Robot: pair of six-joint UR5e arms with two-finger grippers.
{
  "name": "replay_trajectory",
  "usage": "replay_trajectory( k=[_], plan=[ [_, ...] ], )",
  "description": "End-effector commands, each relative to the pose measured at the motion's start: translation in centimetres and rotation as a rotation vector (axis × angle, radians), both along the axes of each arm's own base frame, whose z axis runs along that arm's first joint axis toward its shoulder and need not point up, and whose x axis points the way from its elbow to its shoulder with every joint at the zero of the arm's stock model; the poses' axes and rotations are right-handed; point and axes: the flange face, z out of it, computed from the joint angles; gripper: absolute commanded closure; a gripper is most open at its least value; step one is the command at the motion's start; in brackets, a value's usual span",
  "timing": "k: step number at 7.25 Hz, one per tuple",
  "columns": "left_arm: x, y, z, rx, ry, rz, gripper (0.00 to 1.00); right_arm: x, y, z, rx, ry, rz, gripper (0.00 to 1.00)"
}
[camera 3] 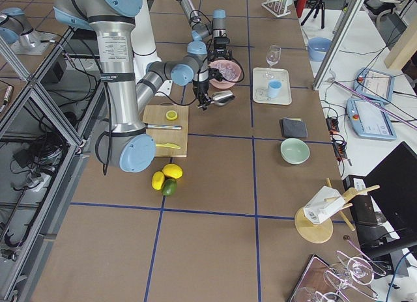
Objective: Put ice in cup with scoop
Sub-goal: 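Lift the scoop with the right gripper and bring it over the bowl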
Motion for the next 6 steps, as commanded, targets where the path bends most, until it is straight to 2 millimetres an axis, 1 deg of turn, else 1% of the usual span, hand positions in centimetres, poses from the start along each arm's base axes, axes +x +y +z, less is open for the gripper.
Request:
replay_trajectory(
  k=[1,2,4,5,6],
  plan=[
    [0.0,-0.1,0.1,-0.002,-0.001,-0.003,0.0,-0.7,-1.2,-5.6,0.086,-0.006,-0.085,1.0],
    [0.0,-0.1,0.1,-0.002,-0.001,-0.003,0.0,-0.8,-1.7,-8.4,0.075,0.028,-0.096,1.0],
    [0.0,-0.1,0.1,-0.002,-0.002,-0.013,0.0,-1.2,-1.3,-13.0,0.013,0.118,-0.116,1.0],
    [0.0,-0.2,0.1,-0.001,-0.003,-0.015,0.0,-1.9,-0.4,-13.9,-0.009,0.153,-0.139,1.0],
    [0.0,-0.2,0.2,-0.004,-0.004,-0.015,0.0,-3.2,-0.8,-14.3,0.003,0.176,-0.181,1.0]
  ],
)
